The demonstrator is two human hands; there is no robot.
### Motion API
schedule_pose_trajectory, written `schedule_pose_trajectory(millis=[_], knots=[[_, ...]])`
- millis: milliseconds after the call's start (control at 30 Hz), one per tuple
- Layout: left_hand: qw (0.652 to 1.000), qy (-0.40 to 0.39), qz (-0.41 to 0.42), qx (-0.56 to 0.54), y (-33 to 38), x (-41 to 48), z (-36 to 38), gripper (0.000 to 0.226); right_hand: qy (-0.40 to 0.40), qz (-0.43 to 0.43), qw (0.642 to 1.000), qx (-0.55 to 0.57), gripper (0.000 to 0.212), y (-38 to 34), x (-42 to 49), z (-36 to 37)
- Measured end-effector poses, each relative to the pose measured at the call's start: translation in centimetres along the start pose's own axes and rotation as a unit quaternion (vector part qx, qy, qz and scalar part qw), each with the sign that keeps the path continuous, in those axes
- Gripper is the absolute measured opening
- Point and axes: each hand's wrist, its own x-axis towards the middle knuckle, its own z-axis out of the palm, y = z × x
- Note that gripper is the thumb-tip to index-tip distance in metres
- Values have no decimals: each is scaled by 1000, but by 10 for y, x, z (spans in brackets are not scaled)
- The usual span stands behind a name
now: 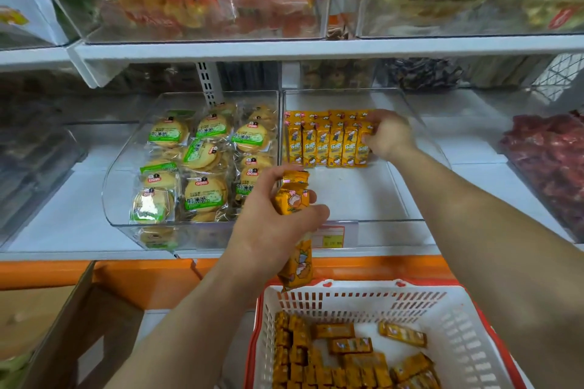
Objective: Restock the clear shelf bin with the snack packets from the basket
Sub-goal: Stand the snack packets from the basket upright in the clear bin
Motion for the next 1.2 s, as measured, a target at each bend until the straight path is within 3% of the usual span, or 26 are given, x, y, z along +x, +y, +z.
schedule_pose_trajectory(millis=[100,200,300,400,500,600,700,767,967,1100,1200], knots=[[1000,2,1,4,-2,0,-2,50,19,36,997,71,40,2,-5,2],[1000,5,-1,-6,-2,1,-2,50,-19,34,996,78,24,-1,-17,-8],[1000,15,-8,-14,-1,1,0,51,-37,-2,998,55,30,-10,-43,-32],[999,23,-16,-28,1,0,2,50,-45,-58,986,148,35,-19,-101,-66],[998,29,-29,-57,3,-2,9,48,-149,-93,952,250,18,-22,-183,-89],[996,19,-40,-81,5,-7,24,49,-237,-88,913,320,35,-34,-244,-98],[995,22,-38,-87,8,-12,41,53,-235,-94,911,326,37,-48,-262,-94],[996,33,-35,-80,9,-13,46,49,-213,-75,911,344,35,-52,-261,-93],[996,18,-60,-69,15,-18,49,63,-251,3,875,415,35,-40,-261,-96],[991,-18,-82,-109,18,-18,41,32,-240,47,850,467,19,-36,-254,-95],[994,-23,-66,-87,16,-18,35,37,-227,79,816,525,19,-29,-246,-95]])
